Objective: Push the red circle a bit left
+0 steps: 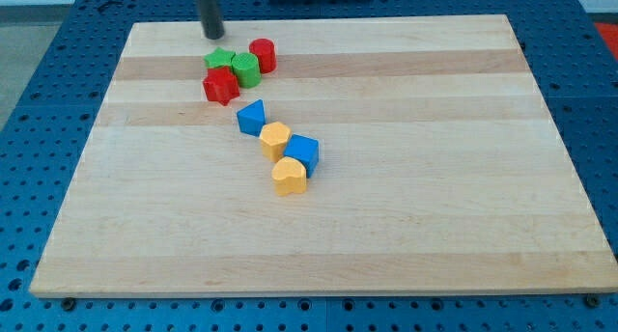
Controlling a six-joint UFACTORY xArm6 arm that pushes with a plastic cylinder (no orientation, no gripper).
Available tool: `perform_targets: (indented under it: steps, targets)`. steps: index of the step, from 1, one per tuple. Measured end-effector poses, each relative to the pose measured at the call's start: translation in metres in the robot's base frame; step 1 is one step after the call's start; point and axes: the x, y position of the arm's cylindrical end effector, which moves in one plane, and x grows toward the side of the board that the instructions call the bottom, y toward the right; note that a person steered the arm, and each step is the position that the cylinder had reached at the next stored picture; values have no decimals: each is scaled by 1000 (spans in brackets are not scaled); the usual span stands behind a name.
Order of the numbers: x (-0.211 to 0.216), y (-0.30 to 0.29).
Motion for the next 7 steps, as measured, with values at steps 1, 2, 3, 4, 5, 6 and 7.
perform_targets:
  steps: [1, 2, 3, 4, 5, 6, 7]
  targets:
    - [6, 77]
    - [31, 125]
    - [35, 126]
    - [35, 110]
    - [37, 103]
    - [54, 102]
    - [60, 90]
